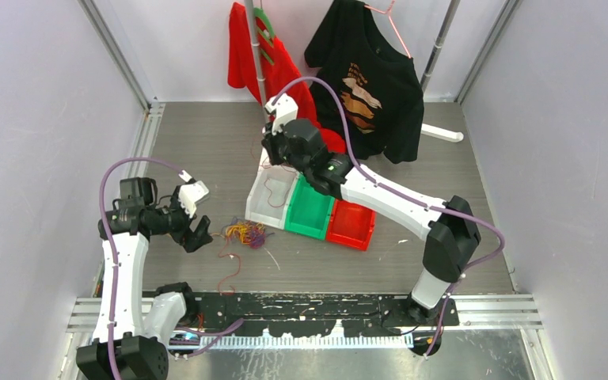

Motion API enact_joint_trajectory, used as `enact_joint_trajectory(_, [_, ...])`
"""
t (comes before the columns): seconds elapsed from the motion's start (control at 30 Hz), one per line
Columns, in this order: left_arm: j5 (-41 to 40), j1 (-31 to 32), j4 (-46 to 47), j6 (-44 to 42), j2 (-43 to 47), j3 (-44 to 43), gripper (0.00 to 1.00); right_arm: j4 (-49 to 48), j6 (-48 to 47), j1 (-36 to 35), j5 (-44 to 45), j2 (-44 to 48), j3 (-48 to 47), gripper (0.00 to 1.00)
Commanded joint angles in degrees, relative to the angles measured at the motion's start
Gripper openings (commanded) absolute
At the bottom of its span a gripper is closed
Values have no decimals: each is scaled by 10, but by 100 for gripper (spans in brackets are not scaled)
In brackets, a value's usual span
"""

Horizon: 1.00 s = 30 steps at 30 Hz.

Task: Untangle the cables
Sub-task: Place the cable in the bin.

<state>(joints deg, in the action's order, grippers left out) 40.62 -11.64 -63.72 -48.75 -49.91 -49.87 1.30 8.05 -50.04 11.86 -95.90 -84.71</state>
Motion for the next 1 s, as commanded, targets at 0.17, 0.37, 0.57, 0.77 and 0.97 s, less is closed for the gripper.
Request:
enact_joint_trajectory(0.17, [21, -2, -9, -25, 12, 0, 80, -5, 28, 7, -27, -55, 13, 1])
enact_joint_trajectory(0.37, [23, -1, -12, -27, 13, -2, 79, 4, 36, 7, -27, -87, 35, 1])
enact_joint_trajectory(0.57, [25, -1, -13, -28, 12, -5, 79, 36, 27, 7, -11, -127, 23, 1])
enact_joint_trajectory(0.77, [22, -1, -4, -25, 3, -5, 79, 70, 18, 6, 2, -171, -3, 1])
enact_joint_trajectory(0.97, [25, -2, 4, -12, -17, -18, 79, 89, 14, 5, 1, -188, -30, 23])
